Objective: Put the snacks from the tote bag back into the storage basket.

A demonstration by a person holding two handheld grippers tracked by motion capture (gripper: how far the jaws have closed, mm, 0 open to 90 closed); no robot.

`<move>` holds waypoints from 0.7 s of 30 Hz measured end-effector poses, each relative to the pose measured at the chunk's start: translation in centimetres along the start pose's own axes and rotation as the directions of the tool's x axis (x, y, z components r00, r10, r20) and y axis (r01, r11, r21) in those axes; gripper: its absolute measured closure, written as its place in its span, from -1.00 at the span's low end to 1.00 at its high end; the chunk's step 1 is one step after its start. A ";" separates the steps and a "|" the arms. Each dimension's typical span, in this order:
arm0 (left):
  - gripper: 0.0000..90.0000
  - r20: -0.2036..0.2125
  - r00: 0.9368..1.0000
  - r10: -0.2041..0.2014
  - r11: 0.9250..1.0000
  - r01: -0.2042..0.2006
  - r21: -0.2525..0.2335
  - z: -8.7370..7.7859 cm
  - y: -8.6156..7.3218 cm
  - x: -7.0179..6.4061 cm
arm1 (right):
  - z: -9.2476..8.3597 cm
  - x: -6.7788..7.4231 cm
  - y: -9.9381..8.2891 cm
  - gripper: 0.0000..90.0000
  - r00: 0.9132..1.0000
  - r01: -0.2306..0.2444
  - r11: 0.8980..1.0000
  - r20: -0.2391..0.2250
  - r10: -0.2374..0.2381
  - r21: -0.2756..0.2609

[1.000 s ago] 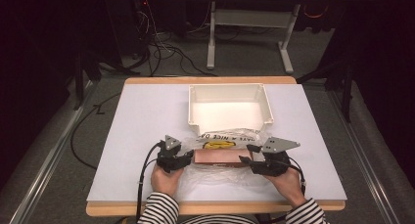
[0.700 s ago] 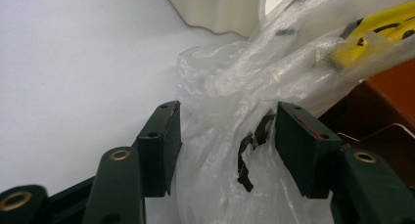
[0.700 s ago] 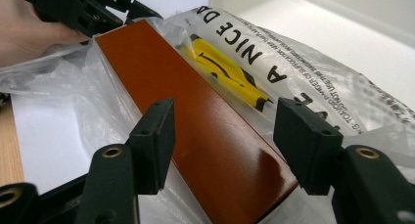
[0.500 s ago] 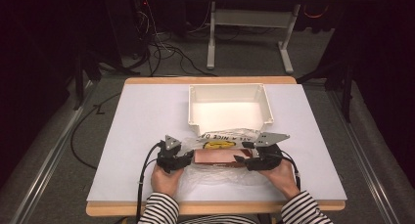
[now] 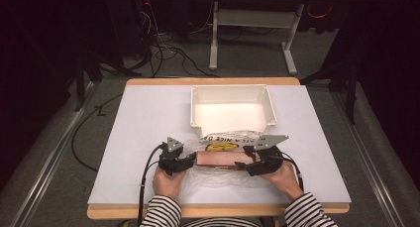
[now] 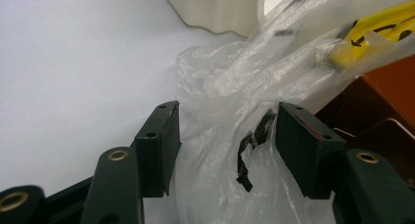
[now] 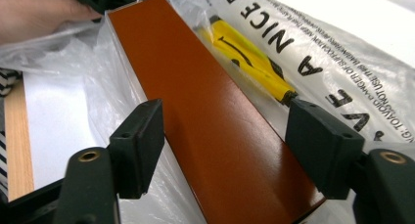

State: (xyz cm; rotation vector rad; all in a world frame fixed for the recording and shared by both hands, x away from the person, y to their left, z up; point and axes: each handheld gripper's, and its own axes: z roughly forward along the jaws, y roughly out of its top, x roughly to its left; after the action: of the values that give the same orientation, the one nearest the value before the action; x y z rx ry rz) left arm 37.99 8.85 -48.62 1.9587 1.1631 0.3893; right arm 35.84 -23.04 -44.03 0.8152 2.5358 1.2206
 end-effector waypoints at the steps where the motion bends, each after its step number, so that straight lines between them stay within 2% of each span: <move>1: -0.05 0.000 1.000 0.000 1.000 0.000 0.000 0.0 0.0 0.0 | 0.1 0.0 0.0 -0.35 1.000 0.005 1.000 -0.001 -0.005 0.007; 3: -0.05 0.001 1.000 -0.001 1.000 0.001 0.000 0.0 0.0 0.0 | 0.6 -0.1 0.0 -0.43 1.000 0.009 1.000 -0.007 -0.009 0.029; 6: -0.05 0.001 1.000 0.000 1.000 0.000 0.000 0.0 0.0 0.0 | 0.9 -0.1 0.0 -0.44 1.000 0.018 0.999 -0.013 -0.018 0.037; 12: -0.06 0.001 1.000 0.000 1.000 0.000 -0.001 0.0 0.0 0.0 | 0.4 -0.2 -0.4 -0.32 1.000 0.025 0.999 -0.021 -0.024 0.040; 15: -0.06 0.000 1.000 0.001 1.000 -0.001 -0.001 0.0 0.0 0.0 | -0.3 0.1 -0.8 -0.23 0.999 0.034 0.998 -0.008 -0.034 0.052; 21: -0.06 -0.002 1.000 0.003 1.000 -0.003 0.000 0.0 0.0 -0.1 | -0.3 0.1 -1.1 -0.24 0.999 0.038 0.998 -0.012 -0.037 0.058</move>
State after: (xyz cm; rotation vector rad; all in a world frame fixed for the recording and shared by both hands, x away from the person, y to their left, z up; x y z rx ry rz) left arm 37.97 8.80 -48.63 1.9606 1.1613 0.3932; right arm 35.25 -23.73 -44.67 0.7721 2.5939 1.1481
